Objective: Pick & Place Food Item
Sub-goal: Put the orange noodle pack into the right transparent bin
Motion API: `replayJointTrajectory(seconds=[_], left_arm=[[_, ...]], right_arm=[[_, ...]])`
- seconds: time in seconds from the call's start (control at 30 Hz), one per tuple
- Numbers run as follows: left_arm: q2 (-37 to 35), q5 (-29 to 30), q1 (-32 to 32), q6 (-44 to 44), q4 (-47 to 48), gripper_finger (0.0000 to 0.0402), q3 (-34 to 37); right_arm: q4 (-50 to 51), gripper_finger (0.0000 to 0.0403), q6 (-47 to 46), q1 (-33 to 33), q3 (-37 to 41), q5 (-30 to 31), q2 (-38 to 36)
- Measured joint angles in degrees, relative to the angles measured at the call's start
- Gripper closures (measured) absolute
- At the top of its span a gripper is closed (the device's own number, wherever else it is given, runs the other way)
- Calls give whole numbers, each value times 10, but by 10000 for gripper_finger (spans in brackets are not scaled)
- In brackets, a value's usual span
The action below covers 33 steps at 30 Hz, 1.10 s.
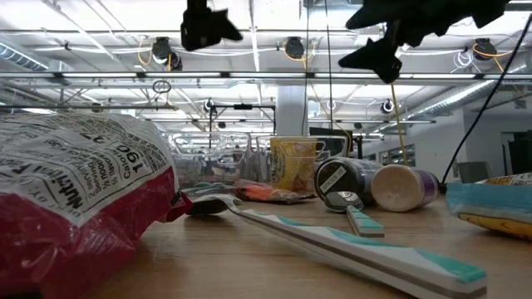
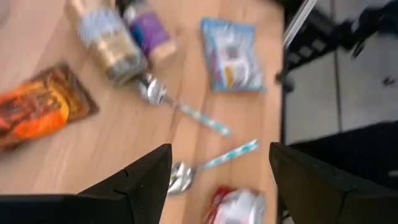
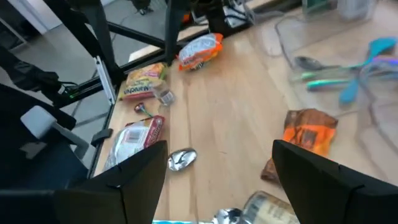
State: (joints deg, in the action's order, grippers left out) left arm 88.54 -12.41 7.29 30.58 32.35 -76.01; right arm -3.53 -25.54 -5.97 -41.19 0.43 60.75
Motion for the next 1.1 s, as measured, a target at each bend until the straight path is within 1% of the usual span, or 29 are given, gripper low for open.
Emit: replayJointTrajectory(seconds=[0.13,0.27,0.4,0.53,0.63,0.83,0.9,1.0,1.1], left_arm=[[10,-7,2,-29,77,131,0],[10,-16,15,-62,149,131,0],[7,-24,30,-76,231,131,0],[5,-18,52,-79,306,131,0],[6,2,72,-72,361,131,0],[5,63,109,-10,487,131,0],[5,90,117,-7,525,131,0],[3,121,118,-13,563,131,0],[-17,130,104,-37,577,131,1]], right_arm=[[-68,122,-27,-7,0,-7,50],[-149,122,-49,-10,-1,-4,80],[-195,122,-62,-10,-1,8,102],[-207,127,-66,-18,-1,31,114],[-223,135,-63,-30,-1,49,124],[-306,146,-47,-46,-1,89,153],[-346,147,-50,-47,-1,98,165],[-378,147,-53,-47,-1,102,174],[-388,147,-67,-46,-1,103,175]])
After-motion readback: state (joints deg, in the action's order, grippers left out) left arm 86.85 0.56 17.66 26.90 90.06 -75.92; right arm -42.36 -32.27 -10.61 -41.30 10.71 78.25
